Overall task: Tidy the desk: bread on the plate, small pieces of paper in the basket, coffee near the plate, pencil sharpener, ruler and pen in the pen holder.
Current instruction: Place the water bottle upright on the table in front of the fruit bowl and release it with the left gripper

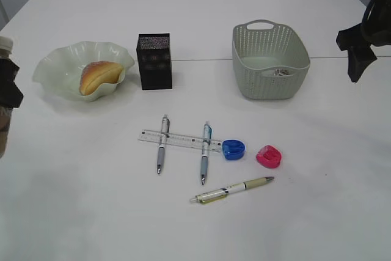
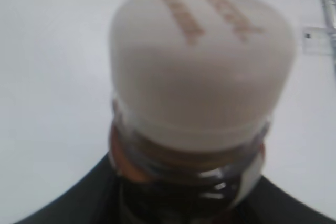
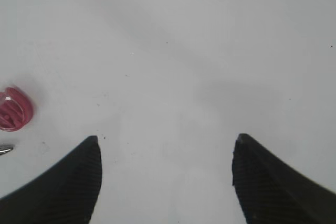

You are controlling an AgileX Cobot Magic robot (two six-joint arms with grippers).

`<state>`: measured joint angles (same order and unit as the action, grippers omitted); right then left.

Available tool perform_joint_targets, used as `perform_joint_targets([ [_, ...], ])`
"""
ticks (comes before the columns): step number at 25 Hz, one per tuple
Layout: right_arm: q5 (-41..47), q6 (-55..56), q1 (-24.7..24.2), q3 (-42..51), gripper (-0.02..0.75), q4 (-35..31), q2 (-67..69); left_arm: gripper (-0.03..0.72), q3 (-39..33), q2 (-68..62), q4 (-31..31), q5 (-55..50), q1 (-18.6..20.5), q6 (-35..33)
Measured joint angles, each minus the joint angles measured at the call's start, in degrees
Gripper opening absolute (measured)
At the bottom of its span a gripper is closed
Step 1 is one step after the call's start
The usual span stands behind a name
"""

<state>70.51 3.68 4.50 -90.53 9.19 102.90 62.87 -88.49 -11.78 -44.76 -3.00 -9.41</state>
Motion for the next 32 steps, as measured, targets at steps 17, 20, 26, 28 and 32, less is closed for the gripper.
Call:
perform_joint_targets([
  [17,0.0,0.0,0.0,0.0,0.564,0.0,0.0,0.326,1.5,-0.1,13.4,23.9,0.1,17.7],
  [20,0.0,0.0,0.0,0.0,0.564,0.0,0.0,0.326,1.1,-0.1,13.3,30.7,0.1,17.7],
  [26,0.0,0.1,0.0,0.0,0.564,0.0,0.0,0.326,-10.0,-0.1,13.2,52.0,-1.4,17.8],
  [28,0.0,0.1,0.0,0.0,0.564,0.0,0.0,0.326,-16.8,-0.1,13.2,63.5,-2.2,17.8],
  [32,0.0,0.1,0.0,0.0,0.564,0.1,0.0,0.326,-26.1,-1.6,13.6,84.1,-2.8,17.8],
])
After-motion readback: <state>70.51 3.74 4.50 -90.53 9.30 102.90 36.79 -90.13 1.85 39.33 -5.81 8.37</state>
